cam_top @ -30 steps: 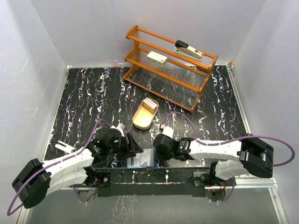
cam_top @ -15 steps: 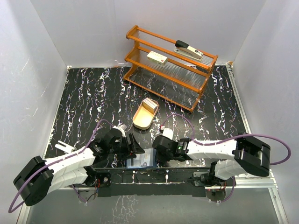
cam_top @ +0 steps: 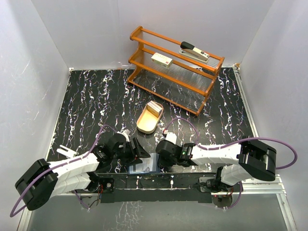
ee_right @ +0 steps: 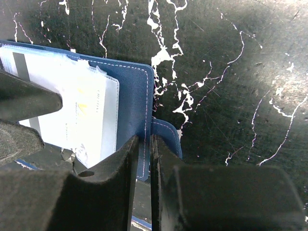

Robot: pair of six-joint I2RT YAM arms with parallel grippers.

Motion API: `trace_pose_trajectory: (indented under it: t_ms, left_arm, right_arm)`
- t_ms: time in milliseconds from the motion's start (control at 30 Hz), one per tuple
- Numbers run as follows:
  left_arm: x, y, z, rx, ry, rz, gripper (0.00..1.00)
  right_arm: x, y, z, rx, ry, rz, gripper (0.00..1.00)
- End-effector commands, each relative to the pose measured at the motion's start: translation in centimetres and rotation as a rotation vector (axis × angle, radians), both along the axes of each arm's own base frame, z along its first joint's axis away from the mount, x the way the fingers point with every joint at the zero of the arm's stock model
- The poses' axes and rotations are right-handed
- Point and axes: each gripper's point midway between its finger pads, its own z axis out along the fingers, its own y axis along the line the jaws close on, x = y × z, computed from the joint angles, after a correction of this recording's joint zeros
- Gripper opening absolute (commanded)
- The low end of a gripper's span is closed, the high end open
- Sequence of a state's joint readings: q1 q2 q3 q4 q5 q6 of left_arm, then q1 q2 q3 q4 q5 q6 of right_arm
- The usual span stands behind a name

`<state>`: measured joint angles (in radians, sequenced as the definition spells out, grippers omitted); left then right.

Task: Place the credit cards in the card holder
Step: Insert the credit card into the card holder.

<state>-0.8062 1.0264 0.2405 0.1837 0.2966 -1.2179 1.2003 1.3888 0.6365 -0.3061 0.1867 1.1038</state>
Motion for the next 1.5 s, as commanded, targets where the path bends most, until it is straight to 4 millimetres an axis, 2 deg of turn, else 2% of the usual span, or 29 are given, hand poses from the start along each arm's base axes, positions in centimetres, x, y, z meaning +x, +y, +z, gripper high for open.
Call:
trace_pose_trajectory:
  t_ms: [0, 167, 400, 567, 733, 867, 967, 1300, 1467]
  left_arm:
    - [-0.6, -0.3, -0.3, -0.036, 0.051, 0.017, 0.68]
    - [-0.2, -1.2, 0.5, -0.069, 0.048, 0.027, 0.68]
    - [0.6, -2.3, 3.1, -0.143, 0.015, 0.044, 0.68]
    - [1.1, -1.4, 4.0, -0.069, -0.021, 0.064, 0.69]
    - [0.6, 0.5, 2.8, 0.049, -0.009, 0.075, 0.69]
    - [0.3, 0.6, 1.8, 0.069, 0.009, 0.063, 0.69]
    - [0.4, 0.4, 1.3, 0.064, 0.012, 0.060, 0.70]
    - [0.5, -0.9, -0.2, 0.048, 0.061, 0.051, 0.70]
    - [0.9, -1.8, 1.0, -0.017, 0.051, 0.066, 0.70]
  right_arm:
    - [0.0, 0.5, 0.0, 0.017, -0.007, -0.009, 0.14]
    - [-0.1, 0.6, -0.3, 0.012, -0.001, -0.005, 0.14]
    - [0.0, 1.0, -0.2, 0.013, -0.005, 0.002, 0.14]
    - [0.4, 0.5, 0.7, -0.005, -0.028, -0.008, 0.14]
    - [0.4, 0.5, 2.2, 0.025, -0.039, -0.013, 0.14]
    - [0.7, 1.2, 3.8, 0.067, -0.059, -0.004, 0.16]
    - [0.9, 1.6, 4.3, 0.081, -0.069, -0.004, 0.17]
    - [0.7, 1.6, 2.6, 0.072, -0.050, -0.007, 0.16]
    - [0.6, 1.3, 1.6, 0.064, -0.041, -0.020, 0.15]
